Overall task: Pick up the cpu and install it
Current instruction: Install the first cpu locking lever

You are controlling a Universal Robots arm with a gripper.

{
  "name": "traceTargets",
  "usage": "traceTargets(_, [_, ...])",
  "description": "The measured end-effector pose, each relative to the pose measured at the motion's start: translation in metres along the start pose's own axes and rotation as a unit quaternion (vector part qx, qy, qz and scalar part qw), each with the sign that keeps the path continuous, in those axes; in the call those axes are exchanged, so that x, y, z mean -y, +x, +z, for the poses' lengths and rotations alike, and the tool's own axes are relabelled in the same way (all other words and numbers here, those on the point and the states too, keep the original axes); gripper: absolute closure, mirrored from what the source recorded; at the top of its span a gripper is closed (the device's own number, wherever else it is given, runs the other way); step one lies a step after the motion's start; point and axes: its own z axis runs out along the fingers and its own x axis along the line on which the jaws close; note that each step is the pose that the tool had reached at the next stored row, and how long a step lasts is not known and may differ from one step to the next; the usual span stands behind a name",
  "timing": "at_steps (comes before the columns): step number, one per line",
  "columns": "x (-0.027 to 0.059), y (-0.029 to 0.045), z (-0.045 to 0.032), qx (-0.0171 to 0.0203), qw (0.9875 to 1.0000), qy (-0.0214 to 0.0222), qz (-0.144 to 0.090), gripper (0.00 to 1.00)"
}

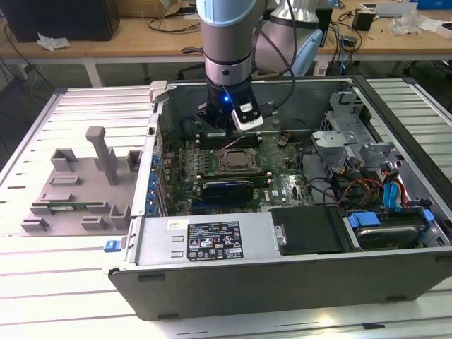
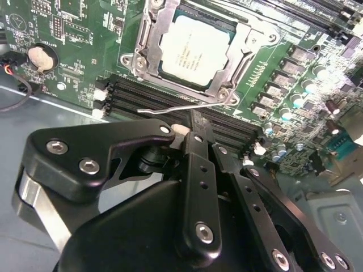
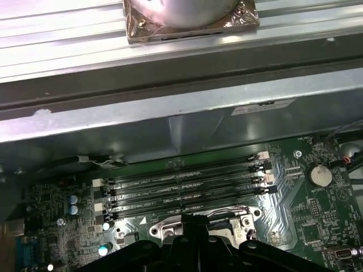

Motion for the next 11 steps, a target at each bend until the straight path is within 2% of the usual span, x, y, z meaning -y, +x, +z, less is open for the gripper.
traceTargets(11, [-0.0047, -0.001, 0.0089, 0.0025, 0.9999, 0.0001, 0.01, 0.89])
